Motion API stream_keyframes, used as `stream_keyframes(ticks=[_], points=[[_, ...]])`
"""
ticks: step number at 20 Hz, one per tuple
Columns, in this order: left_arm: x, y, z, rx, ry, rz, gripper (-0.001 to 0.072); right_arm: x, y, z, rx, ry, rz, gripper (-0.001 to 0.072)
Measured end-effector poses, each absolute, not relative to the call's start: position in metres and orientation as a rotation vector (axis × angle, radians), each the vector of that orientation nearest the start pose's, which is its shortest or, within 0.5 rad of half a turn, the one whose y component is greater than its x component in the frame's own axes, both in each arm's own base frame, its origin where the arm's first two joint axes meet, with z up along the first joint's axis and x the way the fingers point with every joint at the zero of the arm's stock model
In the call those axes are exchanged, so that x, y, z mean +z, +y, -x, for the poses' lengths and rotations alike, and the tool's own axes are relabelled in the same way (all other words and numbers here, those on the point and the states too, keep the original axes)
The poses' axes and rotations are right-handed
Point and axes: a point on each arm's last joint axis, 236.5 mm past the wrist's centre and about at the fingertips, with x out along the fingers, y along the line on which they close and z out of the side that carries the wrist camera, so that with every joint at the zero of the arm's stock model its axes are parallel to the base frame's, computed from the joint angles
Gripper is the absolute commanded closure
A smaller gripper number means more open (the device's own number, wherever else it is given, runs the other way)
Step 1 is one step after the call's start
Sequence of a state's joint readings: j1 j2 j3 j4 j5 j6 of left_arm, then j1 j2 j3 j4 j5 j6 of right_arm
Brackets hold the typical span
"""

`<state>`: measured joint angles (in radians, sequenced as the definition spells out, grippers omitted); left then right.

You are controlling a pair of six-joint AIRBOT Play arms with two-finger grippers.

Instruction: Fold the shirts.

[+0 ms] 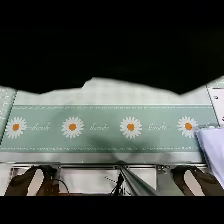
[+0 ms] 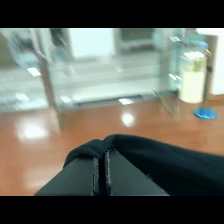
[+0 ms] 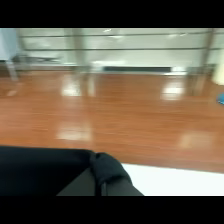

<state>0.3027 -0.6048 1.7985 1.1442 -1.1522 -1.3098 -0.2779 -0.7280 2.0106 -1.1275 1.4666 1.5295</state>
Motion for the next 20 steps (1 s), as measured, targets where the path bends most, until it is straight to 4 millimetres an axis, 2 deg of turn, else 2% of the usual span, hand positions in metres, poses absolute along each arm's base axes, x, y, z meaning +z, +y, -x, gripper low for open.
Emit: stream_keyframes(ticks=[2, 4, 7, 10, 13, 16, 20], points=[[0.516, -0.028, -0.162, -0.044, -0.105, -0.139, 0.0685, 0.474, 0.050, -0.167, 0.134, 0.188, -0.049, 0.0673], [0.512, -0.021, -0.140, -0.030, -0.109, -0.138, 0.0685, 0.460, 0.051, -0.148, 0.115, 0.232, -0.034, 0.0672], [0.479, -0.010, -0.144, -0.029, -0.008, -0.120, 0.0686, 0.442, 0.050, -0.136, 0.100, 0.296, -0.033, 0.0673], [0.425, -0.006, -0.179, -0.034, 0.162, -0.101, 0.0685, 0.412, 0.045, -0.146, 0.097, 0.403, -0.058, 0.0673], [0.358, -0.005, -0.228, -0.036, 0.350, -0.076, 0.0685, 0.363, 0.036, -0.178, 0.098, 0.548, -0.115, 0.0673], [0.297, -0.007, -0.283, -0.033, 0.486, -0.035, 0.0685, 0.306, 0.026, -0.230, 0.115, 0.663, -0.184, 0.0673], [0.229, -0.020, -0.364, -0.057, 0.597, 0.040, 0.0685, 0.236, 0.022, -0.319, 0.191, 0.764, -0.295, 0.0673]])
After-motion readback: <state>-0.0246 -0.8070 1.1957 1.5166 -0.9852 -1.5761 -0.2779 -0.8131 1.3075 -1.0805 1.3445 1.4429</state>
